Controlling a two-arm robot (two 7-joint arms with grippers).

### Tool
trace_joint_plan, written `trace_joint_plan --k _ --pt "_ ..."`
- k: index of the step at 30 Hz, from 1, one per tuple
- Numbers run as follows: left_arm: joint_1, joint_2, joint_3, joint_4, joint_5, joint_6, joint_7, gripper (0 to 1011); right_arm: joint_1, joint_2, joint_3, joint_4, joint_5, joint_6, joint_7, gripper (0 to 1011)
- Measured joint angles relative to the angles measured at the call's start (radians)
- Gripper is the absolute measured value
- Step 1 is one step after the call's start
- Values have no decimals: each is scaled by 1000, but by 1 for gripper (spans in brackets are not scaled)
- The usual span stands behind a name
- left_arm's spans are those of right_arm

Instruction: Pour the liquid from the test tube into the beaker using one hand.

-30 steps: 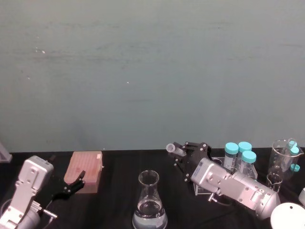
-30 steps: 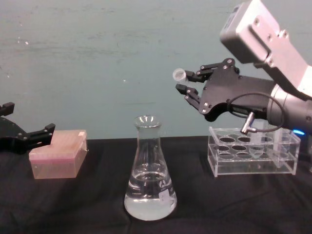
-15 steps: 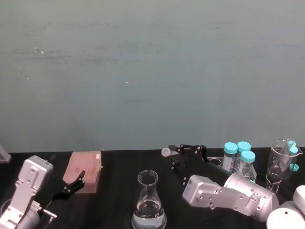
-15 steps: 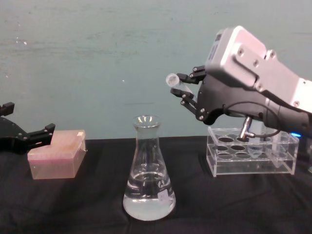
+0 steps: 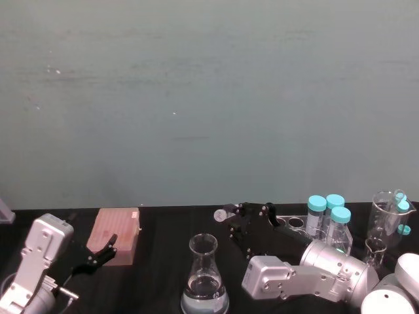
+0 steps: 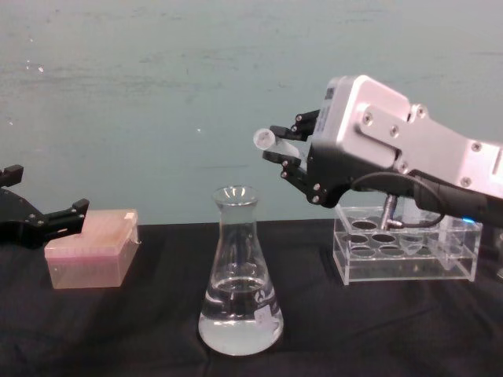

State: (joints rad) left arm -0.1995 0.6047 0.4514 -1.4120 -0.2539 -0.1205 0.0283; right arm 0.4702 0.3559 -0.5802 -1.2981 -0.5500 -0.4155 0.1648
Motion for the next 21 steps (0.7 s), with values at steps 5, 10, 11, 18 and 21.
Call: trace_joint_plan --k 5,10,11,18,21 --pt "0 0 0 0 0 0 0 1000 7 3 -15 0 -35 6 -20 222" --pt "0 0 0 0 0 0 0 1000 14 6 -31 3 -73 10 -45 222" --pt "0 0 0 0 0 0 0 1000 15 6 -33 3 -78 11 -48 222" --pt "0 0 0 0 0 0 0 1000 22 8 -48 7 -104 19 -64 222" --pt "0 0 0 0 0 0 0 1000 26 9 -55 10 -114 21 -70 222"
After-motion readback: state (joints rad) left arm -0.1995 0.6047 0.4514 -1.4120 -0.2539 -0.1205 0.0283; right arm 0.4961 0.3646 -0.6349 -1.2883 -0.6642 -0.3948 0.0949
